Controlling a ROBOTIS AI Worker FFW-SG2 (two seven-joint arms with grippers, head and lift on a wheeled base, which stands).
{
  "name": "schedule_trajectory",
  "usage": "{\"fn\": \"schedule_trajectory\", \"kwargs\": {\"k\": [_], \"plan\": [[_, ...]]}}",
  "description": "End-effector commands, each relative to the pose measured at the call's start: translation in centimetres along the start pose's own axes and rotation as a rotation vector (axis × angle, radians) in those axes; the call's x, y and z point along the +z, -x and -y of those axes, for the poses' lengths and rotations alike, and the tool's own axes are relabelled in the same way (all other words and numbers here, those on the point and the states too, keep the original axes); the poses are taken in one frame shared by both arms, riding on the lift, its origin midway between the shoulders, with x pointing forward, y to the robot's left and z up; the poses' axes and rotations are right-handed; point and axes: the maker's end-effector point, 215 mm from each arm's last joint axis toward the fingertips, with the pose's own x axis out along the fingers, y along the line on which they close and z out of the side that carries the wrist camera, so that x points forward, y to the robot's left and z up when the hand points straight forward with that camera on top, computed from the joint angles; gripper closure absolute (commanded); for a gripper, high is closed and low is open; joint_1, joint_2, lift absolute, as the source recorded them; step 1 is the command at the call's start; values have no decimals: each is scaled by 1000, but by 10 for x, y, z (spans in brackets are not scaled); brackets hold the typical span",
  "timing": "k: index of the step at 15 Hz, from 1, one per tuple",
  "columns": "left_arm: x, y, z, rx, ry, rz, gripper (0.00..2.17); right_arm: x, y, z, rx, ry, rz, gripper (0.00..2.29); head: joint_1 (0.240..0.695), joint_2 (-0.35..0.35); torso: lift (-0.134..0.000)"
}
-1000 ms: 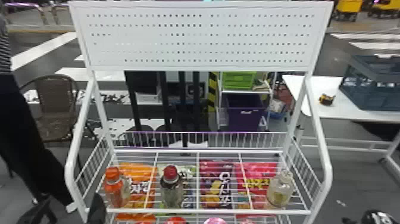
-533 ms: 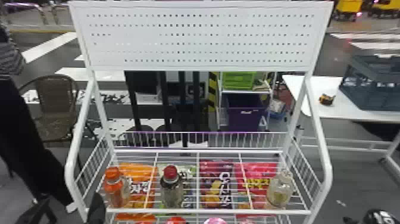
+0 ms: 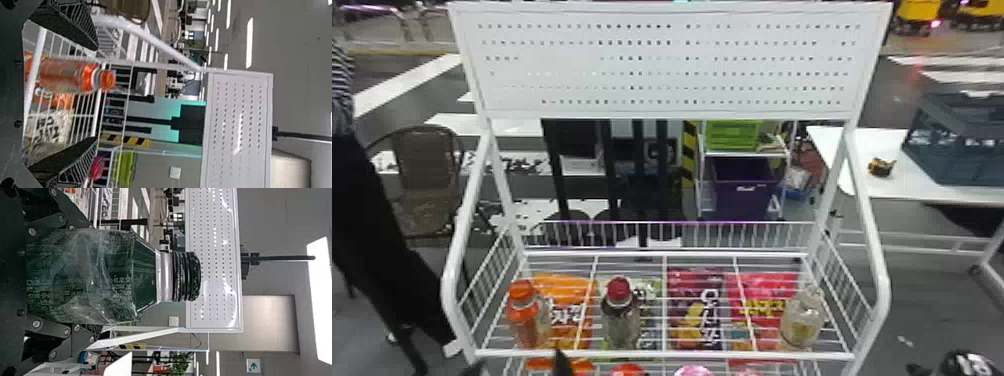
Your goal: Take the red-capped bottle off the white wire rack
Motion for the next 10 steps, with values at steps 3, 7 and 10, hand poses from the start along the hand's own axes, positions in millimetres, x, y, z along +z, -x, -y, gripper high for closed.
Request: {"fn": "schedule_trajectory", "kwargs": {"k": [3,7,10], "plan": [[-59,-11,69,-101,-27,-69,73,0,0,0,-1,0,1,1190,499,0,0],[-86,-40,97,-136,-72,-92,73,-1,3,1,-3,-1,2,1190,499,0,0],[-97,-61,109,-143,-99,-97,76,-2,2,1,-2,-4,2,1190,499,0,0]]}}
